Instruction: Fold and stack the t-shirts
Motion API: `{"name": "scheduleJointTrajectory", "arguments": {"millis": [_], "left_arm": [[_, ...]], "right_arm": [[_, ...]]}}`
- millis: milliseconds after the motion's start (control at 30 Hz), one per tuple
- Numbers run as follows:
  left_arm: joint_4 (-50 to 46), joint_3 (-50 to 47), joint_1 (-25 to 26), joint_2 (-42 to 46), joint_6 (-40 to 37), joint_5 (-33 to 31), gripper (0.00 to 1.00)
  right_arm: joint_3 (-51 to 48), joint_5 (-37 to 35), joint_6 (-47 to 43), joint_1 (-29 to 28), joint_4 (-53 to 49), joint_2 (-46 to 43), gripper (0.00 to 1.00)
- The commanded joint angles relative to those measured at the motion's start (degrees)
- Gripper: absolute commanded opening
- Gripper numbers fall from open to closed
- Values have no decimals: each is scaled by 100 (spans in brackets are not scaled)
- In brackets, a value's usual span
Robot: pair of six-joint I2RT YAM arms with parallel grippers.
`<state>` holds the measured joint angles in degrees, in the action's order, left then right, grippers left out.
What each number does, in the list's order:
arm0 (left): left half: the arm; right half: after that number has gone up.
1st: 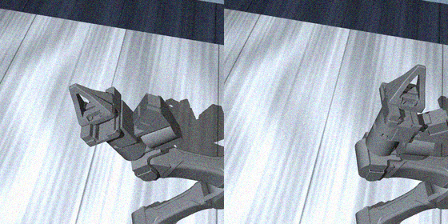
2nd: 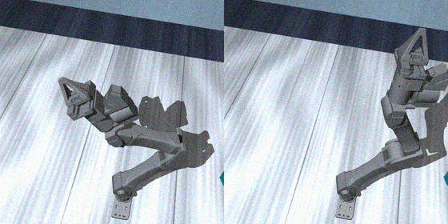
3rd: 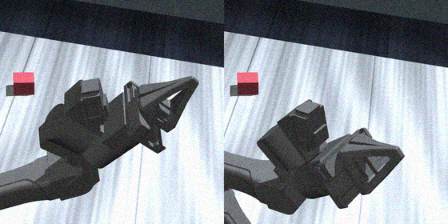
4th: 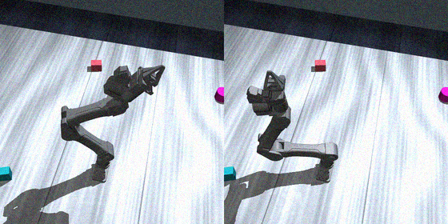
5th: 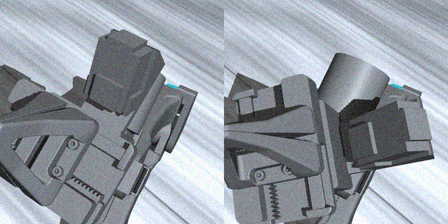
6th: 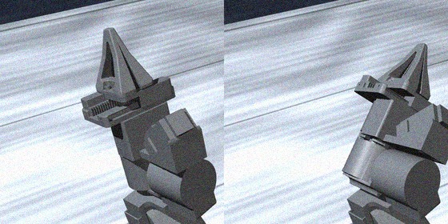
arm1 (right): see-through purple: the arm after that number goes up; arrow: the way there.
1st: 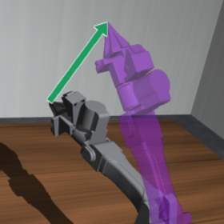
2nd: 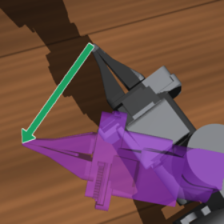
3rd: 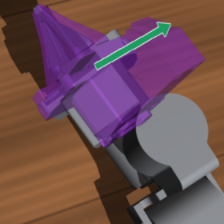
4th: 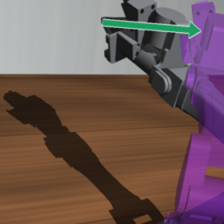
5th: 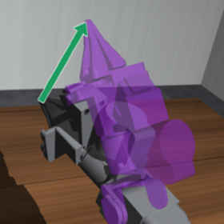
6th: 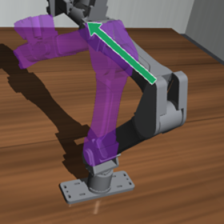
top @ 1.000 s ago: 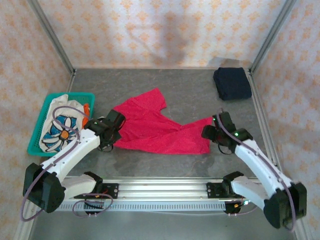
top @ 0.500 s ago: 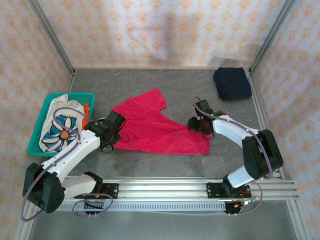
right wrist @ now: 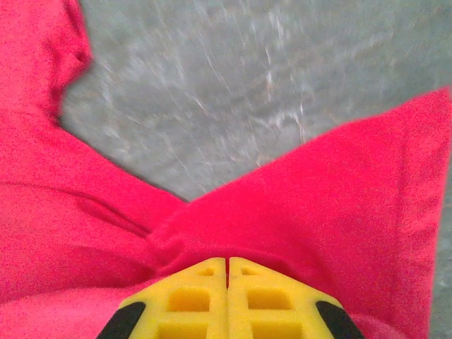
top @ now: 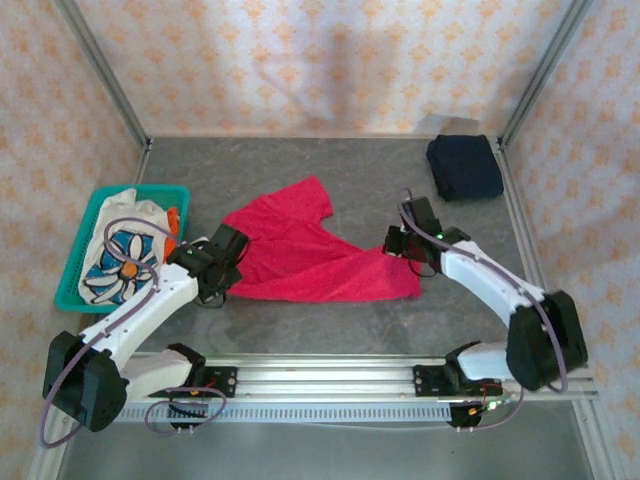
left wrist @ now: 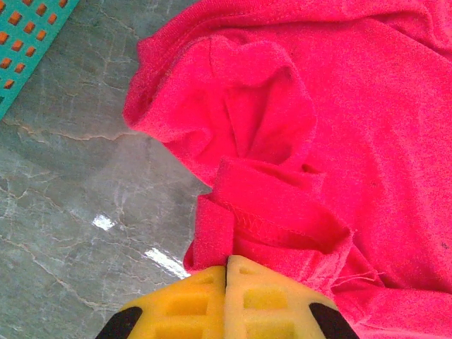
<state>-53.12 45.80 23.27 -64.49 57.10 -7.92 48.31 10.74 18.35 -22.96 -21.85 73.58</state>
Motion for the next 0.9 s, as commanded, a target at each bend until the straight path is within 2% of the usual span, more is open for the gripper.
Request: {"name": "scheduleJointTrajectory", "arguments": {"millis": [0,133,267,433,467,567,600,633,733,800,867], "left_arm": [[-82,140,11,80,12,-207,0],[-301,155,11,210,37,-303,0],[-465,95,2,340,38,-404,0],[-445,180,-42,158,-38,-435,0],[-434,200,-49,105,-54,-443,0],[-409,286,-59,-73,-92,-435,0],[-410,324,-59,-118,-110,-425,0],[-413,341,-59,-147,-128,-426,0],[-394,336,-59,-160,-138,-436,0],[-350,307,-59,-160,-138,-416,0],[-308,283,-59,-186,-144,-394,0]], "right_arm": [[-431,-333,-176,43,372,-691,0],[-1254,252,61,22,454,-1688,0],[-1687,991,510,-289,-551,-2492,0],[-1717,412,968,-1270,-1966,-3033,0],[-1756,493,984,-1317,-2033,-3015,3],[-1654,607,1043,-1371,-2064,-2759,53],[-1512,461,1021,-1370,-2163,-2659,62],[-1357,282,1004,-1369,-2277,-2578,66],[-1019,-202,1117,-1349,-2480,-2423,67],[-961,-87,1196,-1343,-2388,-2272,67],[-1009,292,1292,-1343,-2169,-2091,63]]}}
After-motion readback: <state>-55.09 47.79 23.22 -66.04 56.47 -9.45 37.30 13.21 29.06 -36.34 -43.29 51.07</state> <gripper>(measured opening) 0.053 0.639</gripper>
